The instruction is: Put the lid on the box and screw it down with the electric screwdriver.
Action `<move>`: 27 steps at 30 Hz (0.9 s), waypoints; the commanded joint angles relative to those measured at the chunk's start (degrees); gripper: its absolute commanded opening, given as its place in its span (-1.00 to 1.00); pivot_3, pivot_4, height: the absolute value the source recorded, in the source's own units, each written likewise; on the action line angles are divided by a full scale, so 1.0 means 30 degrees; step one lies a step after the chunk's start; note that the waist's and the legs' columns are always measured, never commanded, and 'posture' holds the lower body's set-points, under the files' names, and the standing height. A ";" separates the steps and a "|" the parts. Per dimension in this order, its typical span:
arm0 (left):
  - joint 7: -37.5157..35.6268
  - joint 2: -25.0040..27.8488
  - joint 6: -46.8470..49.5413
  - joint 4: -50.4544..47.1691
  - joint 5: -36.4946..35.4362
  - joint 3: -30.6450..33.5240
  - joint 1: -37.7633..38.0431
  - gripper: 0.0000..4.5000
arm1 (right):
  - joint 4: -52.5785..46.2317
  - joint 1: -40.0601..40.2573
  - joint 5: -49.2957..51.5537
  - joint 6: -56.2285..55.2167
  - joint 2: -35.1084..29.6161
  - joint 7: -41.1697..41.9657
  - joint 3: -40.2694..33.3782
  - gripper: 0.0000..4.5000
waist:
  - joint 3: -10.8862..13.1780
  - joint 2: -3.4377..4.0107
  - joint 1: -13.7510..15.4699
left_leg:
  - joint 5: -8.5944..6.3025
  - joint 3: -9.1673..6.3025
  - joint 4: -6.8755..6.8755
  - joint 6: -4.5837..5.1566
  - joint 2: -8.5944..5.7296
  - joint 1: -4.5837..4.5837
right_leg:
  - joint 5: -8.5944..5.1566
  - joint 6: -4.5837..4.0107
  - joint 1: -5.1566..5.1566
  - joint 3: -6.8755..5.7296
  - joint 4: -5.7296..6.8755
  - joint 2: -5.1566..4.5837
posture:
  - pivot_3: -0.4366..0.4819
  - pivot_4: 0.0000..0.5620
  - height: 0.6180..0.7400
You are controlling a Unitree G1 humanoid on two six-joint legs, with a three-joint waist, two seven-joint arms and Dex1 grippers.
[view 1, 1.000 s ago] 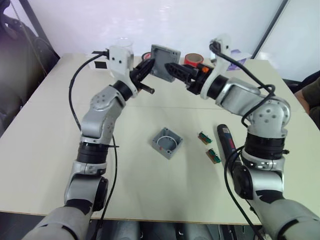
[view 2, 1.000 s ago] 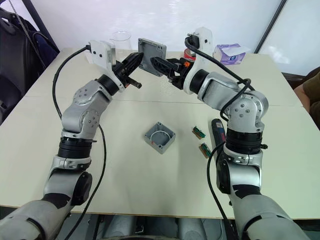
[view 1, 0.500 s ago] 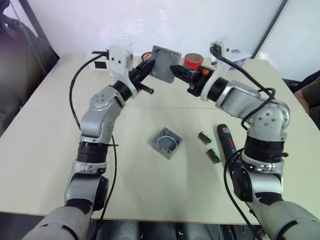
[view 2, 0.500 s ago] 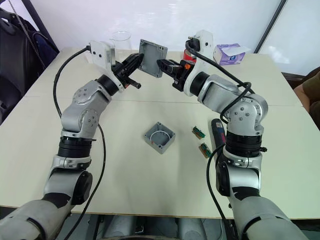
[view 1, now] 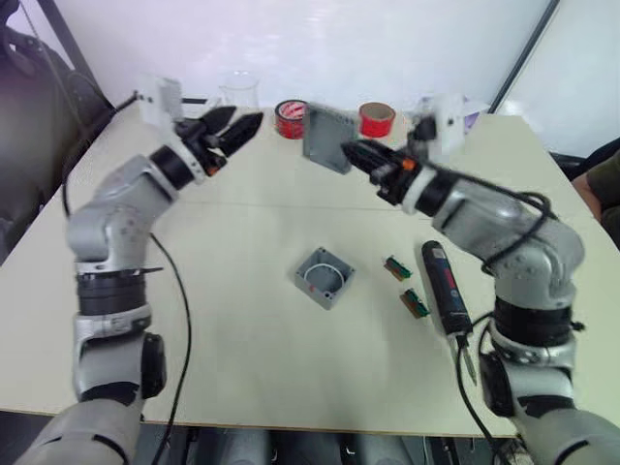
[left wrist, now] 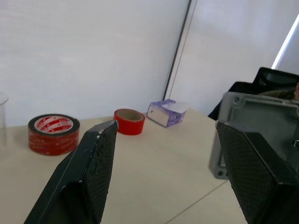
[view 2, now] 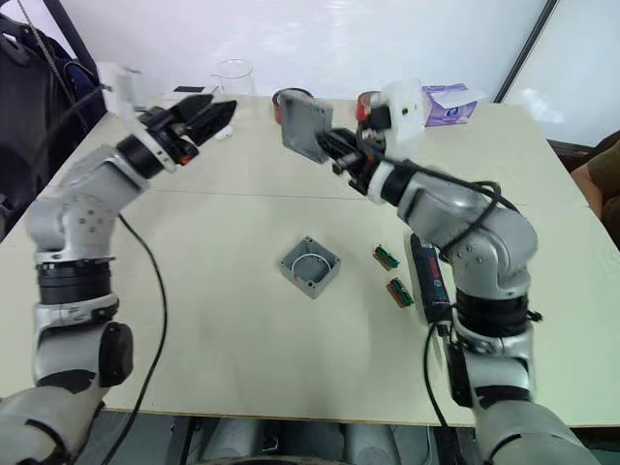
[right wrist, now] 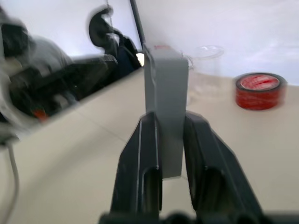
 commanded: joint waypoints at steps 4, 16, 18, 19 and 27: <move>-0.1139 0.1263 0.1030 -0.1073 0.0612 -0.1483 0.1062 -0.65 | -0.3313 0.5288 -1.2417 -1.0380 -0.4442 0.0686 0.5756 -0.94 | 0.0005 -0.0009 -0.0046 | 0.0010 0.0010 -0.0041 -0.0020 -0.0005 0.0021 | 0.0000 0.0002 0.0021 -0.0001 -0.0060 0.0014 | -0.05 -0.47 1.00; -0.4927 0.1421 0.1370 -0.2567 0.1766 -0.6386 0.1239 -0.96 | -0.0104 0.8210 -2.4577 -1.8446 -0.4171 -0.1023 0.7863 -0.94 | 0.0011 -0.0022 -0.0006 | 0.0134 0.0028 -0.0052 -0.0233 -0.0006 0.0031 | -0.0008 -0.0006 0.0023 0.0001 -0.0067 0.0037 | -0.05 -0.47 1.00; -0.5317 0.1347 0.1150 -0.2311 0.2274 -0.7040 0.1105 -0.96 | 0.0544 0.8313 -2.5395 -1.8786 -0.3692 -0.1019 0.7677 -0.94 | 0.0011 -0.0022 -0.0005 | 0.0135 0.0029 -0.0051 -0.0230 -0.0007 0.0031 | -0.0012 -0.0013 0.0024 0.0001 -0.0068 0.0038 | -0.05 -0.47 1.00; -0.5498 0.1360 0.1217 -0.2274 0.2330 -0.7142 0.1067 -0.96 | 0.0736 0.8366 -2.5689 -1.8901 -0.3516 -0.0959 0.7561 -0.94 | 0.0011 -0.0022 -0.0005 | 0.0134 0.0027 -0.0050 -0.0228 -0.0006 0.0033 | -0.0012 -0.0013 0.0028 0.0002 -0.0064 0.0038 | -0.05 -0.47 1.00; -0.7446 0.2368 -0.0446 -0.1801 0.4504 -0.8845 0.1577 -0.96 | 0.1502 0.8767 -2.6942 -1.9772 -0.2708 -0.0813 0.6891 -0.94 | 0.0011 -0.0022 -0.0005 | 0.0112 0.0016 -0.0051 -0.0188 -0.0004 0.0035 | -0.0013 -0.0016 0.0028 0.0001 -0.0060 0.0044 | -0.05 -0.47 1.00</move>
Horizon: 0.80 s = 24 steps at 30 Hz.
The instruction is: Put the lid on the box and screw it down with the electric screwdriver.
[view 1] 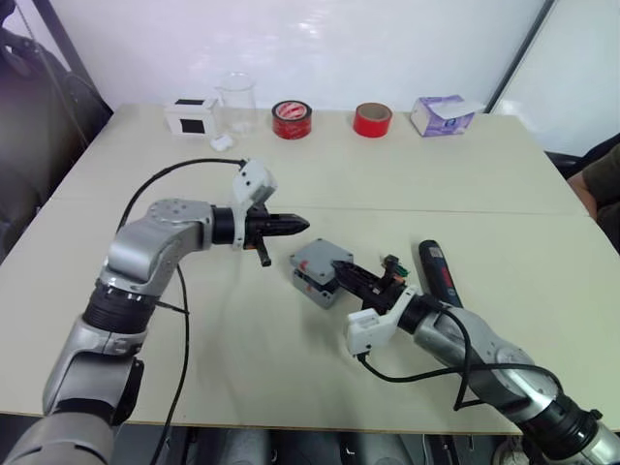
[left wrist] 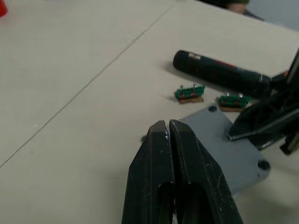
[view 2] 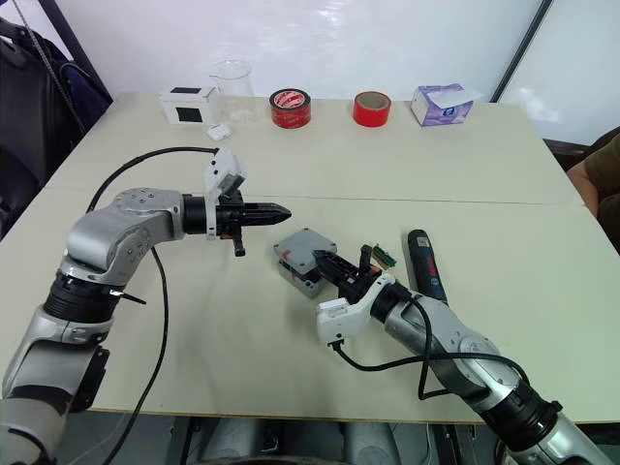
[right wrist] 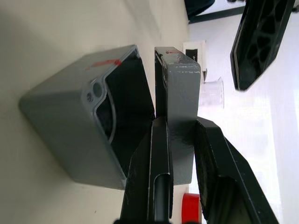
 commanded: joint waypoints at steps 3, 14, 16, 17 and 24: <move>-0.0465 0.0113 -0.1313 0.0598 0.1374 -0.0379 0.0165 -0.96 | -0.0385 0.0425 -0.0532 -0.0864 0.0331 -0.0148 -0.1117 -0.94 | 0.0000 0.0000 0.0044 | -0.0017 0.0002 0.0001 0.0030 -0.0001 0.0000 | -0.0007 -0.0013 0.0003 -0.0001 0.0000 -0.0001 | -0.05 -0.47 1.00; -0.0773 -0.0568 -0.1353 0.0306 0.1511 -0.0172 0.0259 -0.96 | 0.0049 0.1235 -0.1238 -0.2194 0.0676 -0.0533 -0.1982 -0.94 | 0.0000 0.0000 0.0017 | -0.0012 -0.0002 0.0006 0.0022 -0.0001 0.0006 | 0.0003 0.0006 0.0010 0.0000 0.0009 -0.0001 | -0.05 -0.47 1.00; -0.0966 -0.0593 -0.1331 0.0183 0.1416 -0.0197 0.0295 -0.96 | 0.0274 0.1384 -0.1340 -0.2354 0.0686 -0.0356 -0.1907 -0.94 | -0.0001 0.0000 0.0017 | -0.0012 -0.0003 0.0006 0.0023 -0.0002 0.0010 | 0.0004 0.0007 0.0010 -0.0001 0.0016 0.0000 | -0.05 -0.47 1.00; -0.1083 -0.0586 -0.1316 0.0095 0.1399 -0.0241 0.0332 -0.96 | 0.0371 0.1446 -0.1385 -0.2404 0.0707 -0.0293 -0.1887 -0.94 | 0.0000 0.0000 0.0016 | -0.0012 -0.0003 0.0006 0.0022 -0.0001 0.0011 | 0.0004 0.0007 0.0012 -0.0001 0.0016 0.0000 | -0.05 -0.47 1.00; -0.1471 -0.0718 -0.1365 -0.0191 0.1624 -0.0585 0.0535 -0.96 | 0.1244 0.1250 -0.1904 -0.2912 0.0950 -0.0090 -0.1602 -0.94 | -0.0005 -0.0002 0.0010 | -0.0016 -0.0006 0.0006 0.0030 -0.0001 0.0041 | 0.0003 0.0005 0.0043 0.0000 0.0017 0.0000 | -0.05 -0.47 1.00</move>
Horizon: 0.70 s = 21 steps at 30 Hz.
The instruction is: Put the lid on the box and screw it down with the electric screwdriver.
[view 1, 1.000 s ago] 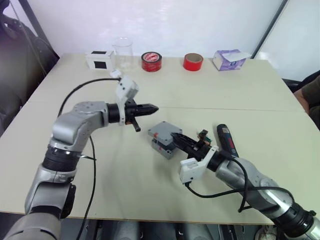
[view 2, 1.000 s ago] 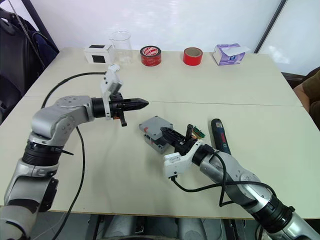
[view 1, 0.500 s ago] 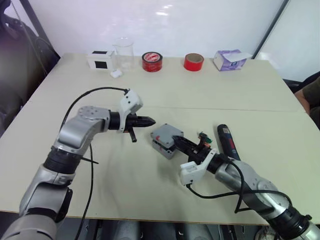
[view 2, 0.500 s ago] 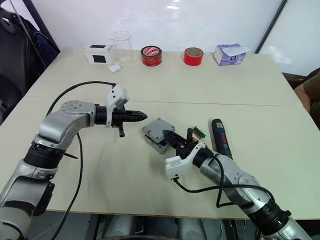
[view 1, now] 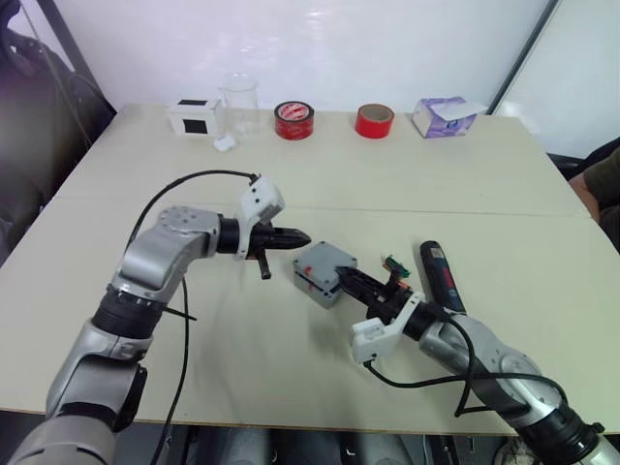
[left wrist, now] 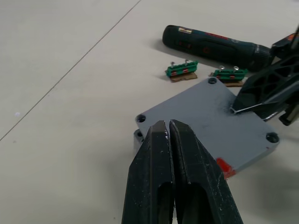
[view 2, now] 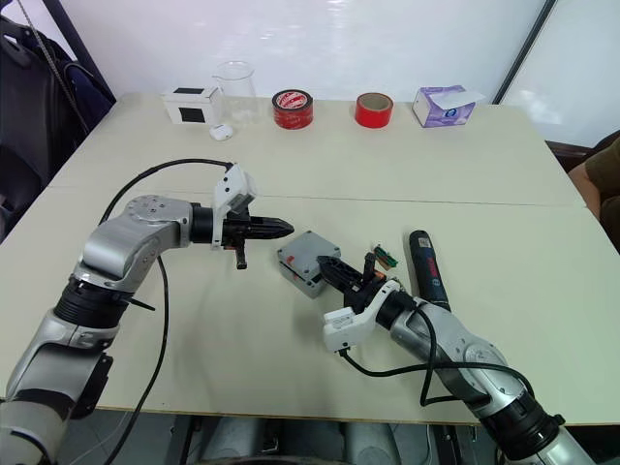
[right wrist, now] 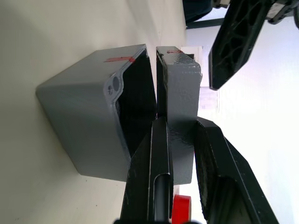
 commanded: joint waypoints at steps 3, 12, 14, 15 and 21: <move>-0.0292 -0.0151 -0.0384 -0.0612 0.0210 -0.0117 -0.0057 -0.96 | 0.0804 -0.0097 -0.0448 -0.0520 0.0161 0.0174 0.0038 -0.94 | -0.0003 0.0000 0.0004 | 0.0000 -0.0001 0.0003 0.0001 0.0000 0.0007 | 0.0001 0.0001 0.0007 0.0000 0.0010 0.0001 | -0.05 -0.47 1.00; -0.0488 -0.0390 -0.0512 -0.0550 0.0460 -0.0054 -0.0037 -0.96 | 0.1270 -0.0287 -0.1005 -0.0995 0.0241 -0.0684 -0.0386 -0.94 | -0.0006 0.0000 0.0009 | -0.0001 -0.0005 0.0037 0.0001 0.0000 0.0012 | -0.0001 -0.0002 0.0017 0.0000 0.0042 0.0000 | -0.05 -0.47 1.00; -0.0510 -0.0442 -0.0566 -0.0511 0.0499 -0.0046 -0.0035 -0.96 | 0.1184 -0.0231 -0.1136 -0.1002 0.0327 -0.0815 -0.0393 -0.94 | -0.0006 0.0000 0.0020 | 0.0000 -0.0007 0.0042 0.0001 0.0000 0.0011 | 0.0000 0.0000 0.0017 0.0000 0.0049 0.0000 | -0.05 -0.47 1.00; -0.0508 -0.0482 -0.0662 -0.0485 0.0532 -0.0037 -0.0030 -0.96 | 0.1112 -0.0175 -0.1222 -0.0935 0.0430 -0.0968 -0.0440 -0.94 | -0.0006 0.0000 0.0020 | 0.0000 -0.0008 0.0044 0.0001 0.0000 0.0011 | 0.0000 0.0001 0.0017 0.0000 0.0050 0.0000 | -0.05 -0.47 1.00; -0.0384 -0.0684 -0.0678 -0.0324 0.0604 0.0055 -0.0106 -0.96 | 0.0931 0.0172 -0.1452 -0.0963 0.0739 -0.0917 -0.0328 -0.94 | -0.0006 0.0000 0.0003 | -0.0001 -0.0009 0.0053 0.0001 0.0000 0.0011 | 0.0000 0.0001 0.0017 0.0000 0.0066 0.0000 | -0.05 -0.47 1.00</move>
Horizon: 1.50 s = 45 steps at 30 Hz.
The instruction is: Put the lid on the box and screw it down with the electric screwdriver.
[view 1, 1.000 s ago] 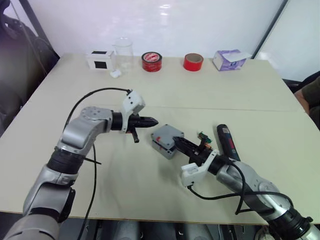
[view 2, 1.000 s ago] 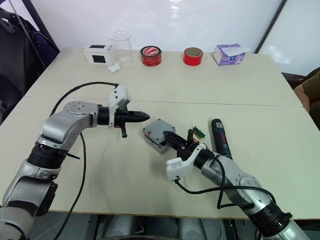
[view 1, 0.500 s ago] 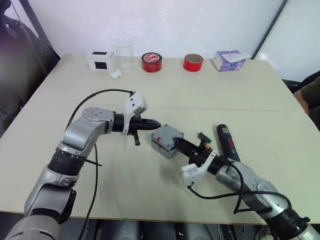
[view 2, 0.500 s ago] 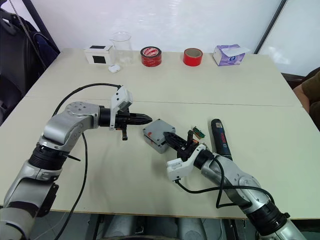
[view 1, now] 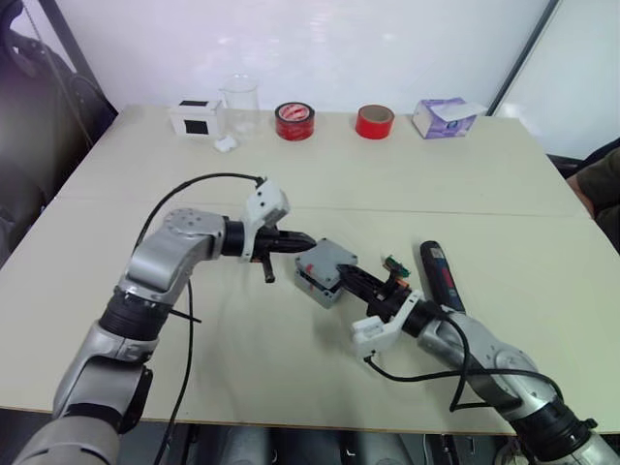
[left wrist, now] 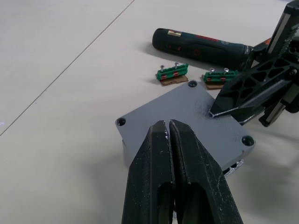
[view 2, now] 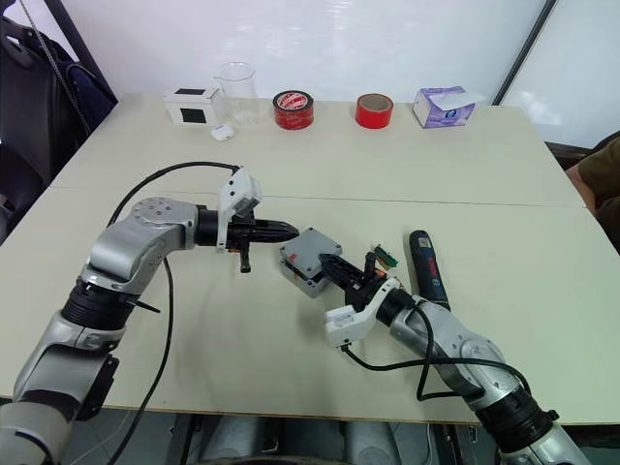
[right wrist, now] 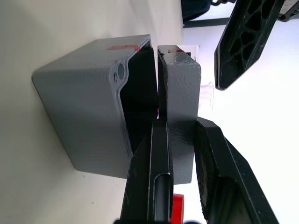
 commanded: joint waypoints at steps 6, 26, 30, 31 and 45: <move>-0.0271 0.0088 -0.0356 -0.0542 0.0329 -0.0163 0.0092 -0.96 | 0.0274 0.0248 -0.0465 -0.0610 -0.0186 0.0610 0.0394 -0.94 | 0.0000 0.0000 0.0008 | -0.0011 -0.0004 0.0020 0.0019 -0.0001 0.0004 | -0.0003 -0.0005 0.0000 0.0000 0.0037 0.0000 | -0.05 -0.47 1.00; -0.0339 0.0735 -0.0628 -0.0395 0.3947 -0.3809 0.1143 -1.00 | 0.0798 0.0816 -0.0082 -0.0343 0.0019 0.0963 -0.0099 0.73 | -0.0093 -0.0059 0.0008 | -0.0066 -0.0007 0.0053 0.0099 0.0011 0.0427 | -0.0132 -0.0115 0.0403 0.0003 0.0103 -0.0007 | -0.05 -0.47 1.00; 0.0119 0.0224 -0.0809 0.0293 0.4201 -0.3783 0.1094 -1.00 | 0.0381 0.1151 0.0161 -0.0358 -0.0129 0.1063 -0.0460 0.73 | -0.0131 -0.0093 0.0033 | -0.0075 -0.0015 0.0037 0.0111 0.0021 0.0530 | -0.0153 -0.0125 0.0492 0.0008 0.0104 -0.0023 | -0.05 -0.47 1.00; 0.0275 0.0080 -0.0901 0.0560 0.4324 -0.3754 0.1012 -1.00 | 0.0313 0.1200 0.0204 -0.0344 -0.0133 0.1095 -0.0533 0.73 | -0.0136 -0.0090 0.0058 | -0.0075 -0.0015 0.0037 0.0112 0.0020 0.0535 | -0.0153 -0.0125 0.0497 0.0008 0.0104 -0.0024 | -0.05 -0.47 1.00; 0.0136 -0.0319 -0.0980 0.0848 0.4414 -0.3740 0.1137 -1.00 | -0.0356 0.2130 0.0976 -0.0507 -0.0301 0.1260 -0.1381 0.73 | -0.0144 -0.0104 0.0011 | -0.0097 -0.0033 0.0015 0.0145 0.0027 0.0595 | -0.0171 -0.0127 0.0546 0.0015 0.0092 -0.0042 | -0.05 -0.47 1.00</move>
